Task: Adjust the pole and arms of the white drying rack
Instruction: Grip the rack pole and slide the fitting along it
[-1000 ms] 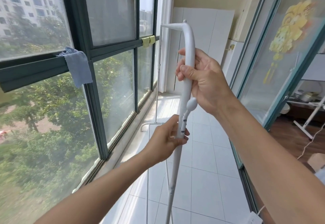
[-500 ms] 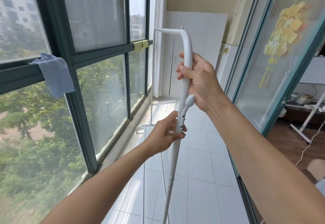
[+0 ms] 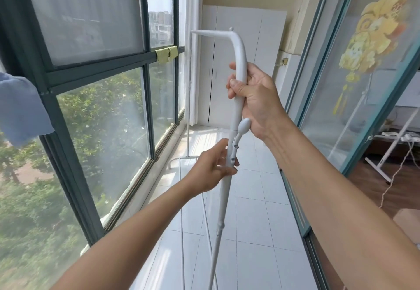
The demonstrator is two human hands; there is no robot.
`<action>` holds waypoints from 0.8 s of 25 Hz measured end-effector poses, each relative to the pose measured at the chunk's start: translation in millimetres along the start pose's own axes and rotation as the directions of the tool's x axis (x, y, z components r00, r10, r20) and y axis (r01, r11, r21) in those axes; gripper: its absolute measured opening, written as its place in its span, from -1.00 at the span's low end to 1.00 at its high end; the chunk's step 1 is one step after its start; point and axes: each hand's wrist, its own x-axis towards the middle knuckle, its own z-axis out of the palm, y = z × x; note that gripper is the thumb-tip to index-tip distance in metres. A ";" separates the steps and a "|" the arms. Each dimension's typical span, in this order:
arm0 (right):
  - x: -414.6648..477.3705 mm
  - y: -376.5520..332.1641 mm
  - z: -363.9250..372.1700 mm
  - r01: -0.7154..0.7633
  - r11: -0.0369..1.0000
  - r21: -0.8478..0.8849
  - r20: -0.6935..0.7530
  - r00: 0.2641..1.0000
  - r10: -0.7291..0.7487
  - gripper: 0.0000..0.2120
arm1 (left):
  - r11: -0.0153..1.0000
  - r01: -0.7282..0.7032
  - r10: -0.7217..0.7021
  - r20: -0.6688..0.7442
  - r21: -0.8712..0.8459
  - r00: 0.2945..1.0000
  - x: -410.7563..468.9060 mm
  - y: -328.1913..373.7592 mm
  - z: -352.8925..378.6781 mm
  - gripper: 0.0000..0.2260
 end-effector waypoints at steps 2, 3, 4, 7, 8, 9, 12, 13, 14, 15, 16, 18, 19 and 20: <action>30.1 11.8 -7.4 -0.001 1.000 -0.007 -0.022 1.000 0.001 -0.74 | 1.000 -0.006 0.006 0.009 -0.004 1.000 31.7 -12.2 -9.7 -0.60; 45.1 18.9 -12.1 0.002 1.000 -0.014 -0.029 1.000 -0.002 -0.74 | 1.000 -0.008 0.008 0.012 -0.004 1.000 48.5 -18.9 -14.2 -0.60; 56.3 25.2 -15.9 0.001 1.000 -0.022 -0.033 0.999 -0.001 -0.73 | 1.000 -0.007 0.007 0.014 -0.002 1.000 61.3 -24.4 -17.3 -0.59; 94.1 47.0 -31.0 -0.006 1.000 -0.016 -0.036 0.999 0.006 -0.73 | 1.000 0.002 -0.002 0.016 0.007 1.000 101.3 -43.6 -23.2 -0.61; 104.6 53.5 -36.5 -0.002 1.000 -0.015 -0.035 0.999 0.002 -0.73 | 1.000 -0.001 0.000 0.017 0.010 1.000 112.7 -49.4 -24.8 -0.61; 116.5 60.2 -42.9 0.000 1.000 -0.013 -0.029 1.000 0.000 -0.73 | 1.000 -0.002 0.002 0.018 0.013 1.000 125.6 -55.4 -25.9 -0.61; 154.5 78.0 -64.1 -0.006 1.000 0.003 -0.005 1.000 0.006 -0.73 | 1.000 0.006 -0.007 0.008 0.019 1.000 167.3 -71.8 -27.2 -0.61; 167.5 83.5 -72.0 -0.007 1.000 0.010 0.003 1.000 0.007 -0.73 | 1.000 0.007 -0.007 0.002 0.016 1.000 182.1 -76.5 -26.6 -0.62; 180.5 88.5 -80.2 -0.006 1.000 0.010 0.007 1.000 0.006 -0.73 | 1.000 0.007 -0.007 -0.004 0.013 1.000 197.5 -81.7 -25.7 -0.62; 191.4 92.9 -86.4 -0.005 1.000 0.005 0.008 1.000 0.005 -0.73 | 1.000 0.010 -0.010 -0.006 0.012 1.000 210.1 -86.2 -25.5 -0.62; 204.0 97.4 -94.0 -0.003 1.000 0.000 0.011 1.000 0.003 -0.73 | 1.000 0.019 -0.019 -0.014 0.011 1.000 224.9 -90.9 -24.5 -0.63; 232.6 106.2 -111.6 -0.005 1.000 -0.013 0.017 1.000 0.005 -0.75 | 0.999 0.036 -0.036 -0.036 0.011 0.999 258.0 -99.3 -20.8 -0.62; 246.5 111.1 -120.8 -0.011 1.000 -0.016 0.016 1.000 0.012 -0.75 | 0.999 0.038 -0.037 -0.045 0.018 0.998 274.2 -103.3 -19.2 -0.62; 260.2 116.2 -129.9 -0.018 1.000 -0.011 0.015 1.000 0.018 -0.75 | 0.999 0.035 -0.034 -0.054 0.025 0.998 290.1 -107.6 -17.5 -0.62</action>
